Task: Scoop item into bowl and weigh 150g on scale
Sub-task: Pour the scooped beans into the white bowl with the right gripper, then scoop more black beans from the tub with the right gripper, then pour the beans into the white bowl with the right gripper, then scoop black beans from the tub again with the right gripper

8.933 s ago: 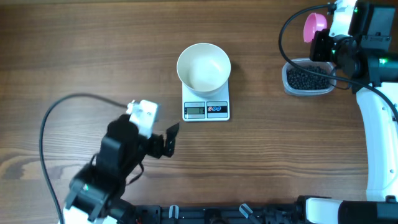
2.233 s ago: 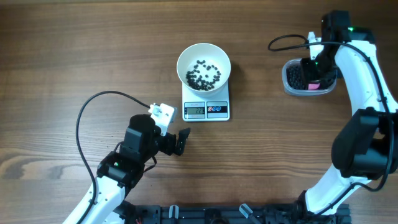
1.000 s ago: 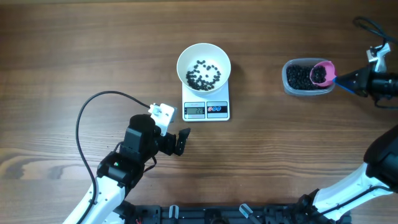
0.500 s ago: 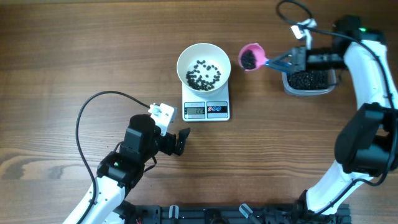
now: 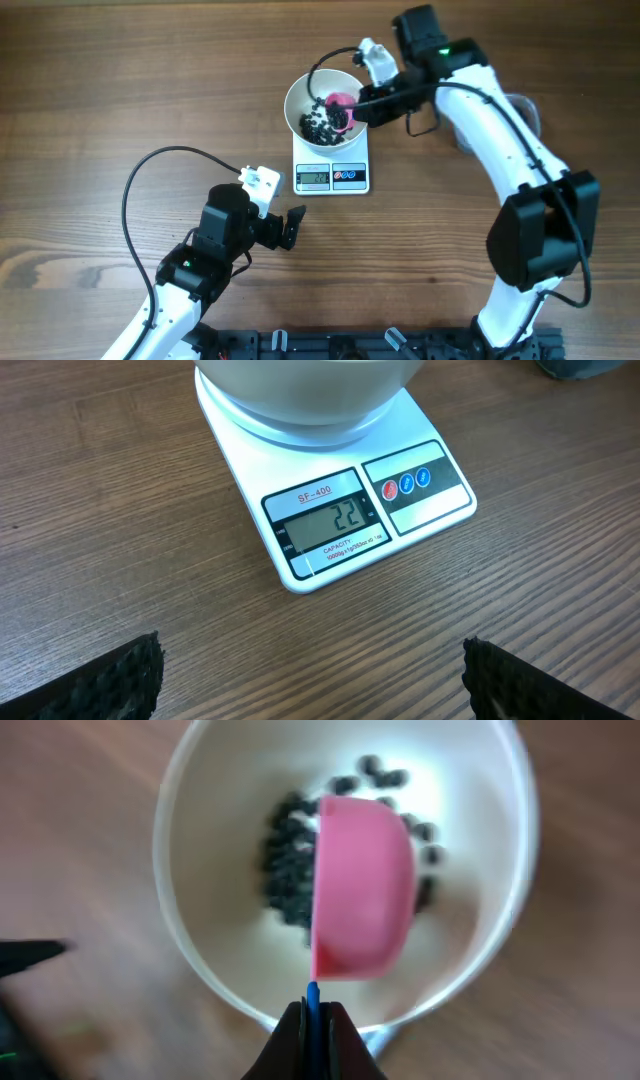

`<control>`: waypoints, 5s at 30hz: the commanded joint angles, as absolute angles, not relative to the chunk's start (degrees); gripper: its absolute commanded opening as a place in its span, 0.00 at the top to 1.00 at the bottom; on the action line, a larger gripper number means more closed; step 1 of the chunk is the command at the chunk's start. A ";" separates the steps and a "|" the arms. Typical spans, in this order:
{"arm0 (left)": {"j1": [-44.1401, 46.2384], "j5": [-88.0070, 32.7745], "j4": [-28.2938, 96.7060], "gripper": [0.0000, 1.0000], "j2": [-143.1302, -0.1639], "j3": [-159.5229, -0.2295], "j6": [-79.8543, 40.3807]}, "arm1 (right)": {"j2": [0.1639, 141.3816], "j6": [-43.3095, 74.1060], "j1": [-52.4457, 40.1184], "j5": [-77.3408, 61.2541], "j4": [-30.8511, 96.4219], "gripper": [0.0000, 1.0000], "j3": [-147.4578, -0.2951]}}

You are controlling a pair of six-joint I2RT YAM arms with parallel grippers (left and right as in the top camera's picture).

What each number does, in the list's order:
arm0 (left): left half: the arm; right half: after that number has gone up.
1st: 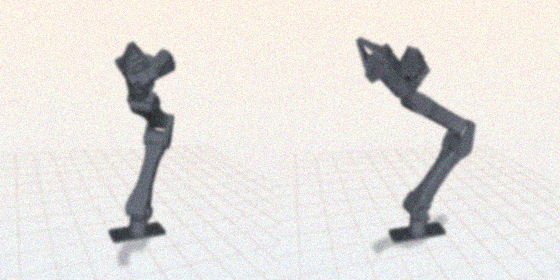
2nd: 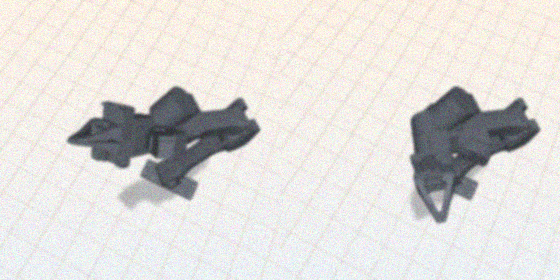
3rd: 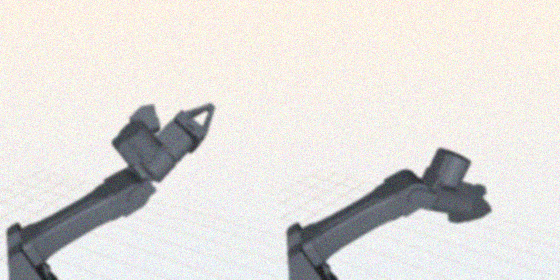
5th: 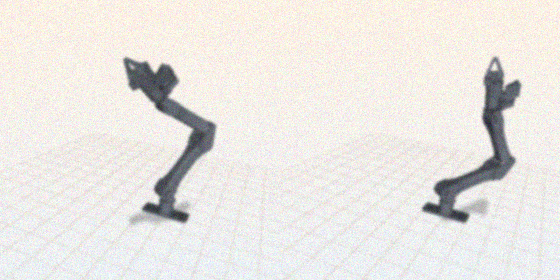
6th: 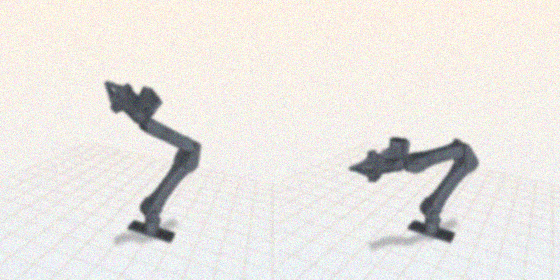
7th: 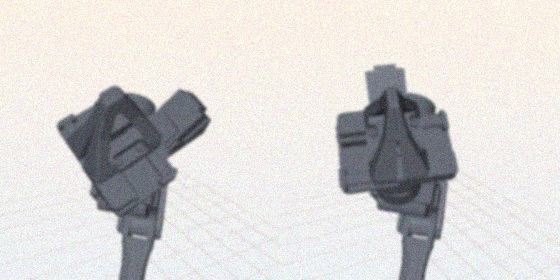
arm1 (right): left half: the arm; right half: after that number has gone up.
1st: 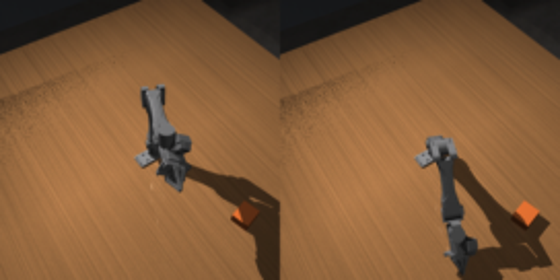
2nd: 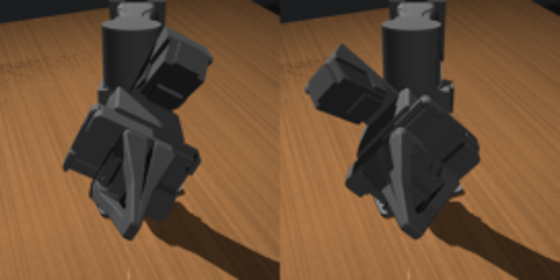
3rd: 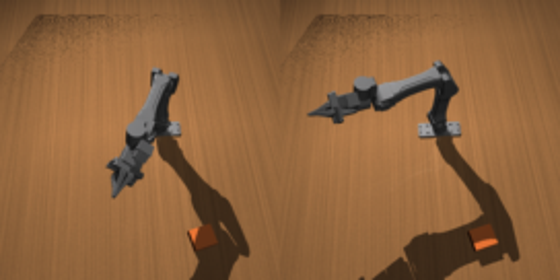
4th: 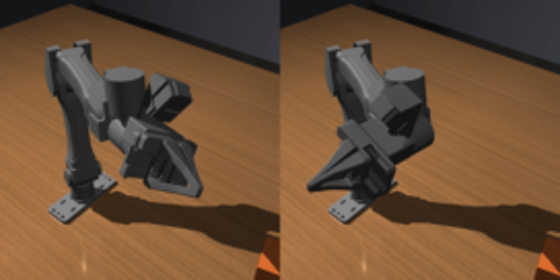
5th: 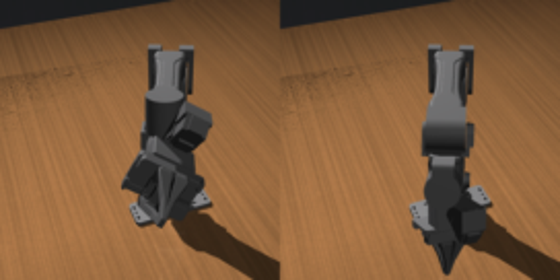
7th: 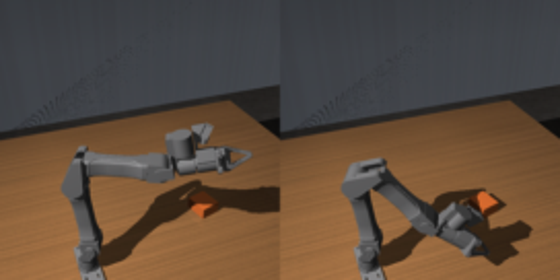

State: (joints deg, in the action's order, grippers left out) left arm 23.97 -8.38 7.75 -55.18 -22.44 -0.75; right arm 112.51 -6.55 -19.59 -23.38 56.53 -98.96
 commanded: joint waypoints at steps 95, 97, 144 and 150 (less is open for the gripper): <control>23.73 -8.03 7.79 0.00 -54.72 -22.24 -1.34 | 102.21 -5.78 -16.88 -21.34 52.49 0.96 -98.80; 23.73 -8.03 7.79 0.00 -54.72 -22.24 -1.34 | 102.15 -6.00 -21.96 -10.41 52.47 0.96 -98.80; 23.73 -8.03 7.79 0.00 -54.72 -22.24 -1.34 | 102.32 -1.52 0.86 12.08 70.83 0.96 -97.32; 23.73 -8.03 7.79 0.00 -54.72 -22.24 -1.34 | 108.33 -1.52 1.21 24.88 70.72 0.96 -97.25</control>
State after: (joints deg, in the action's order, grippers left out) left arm 23.97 -8.38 7.75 -55.18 -22.44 -0.75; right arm 105.73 -1.17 0.97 17.87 70.83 -97.76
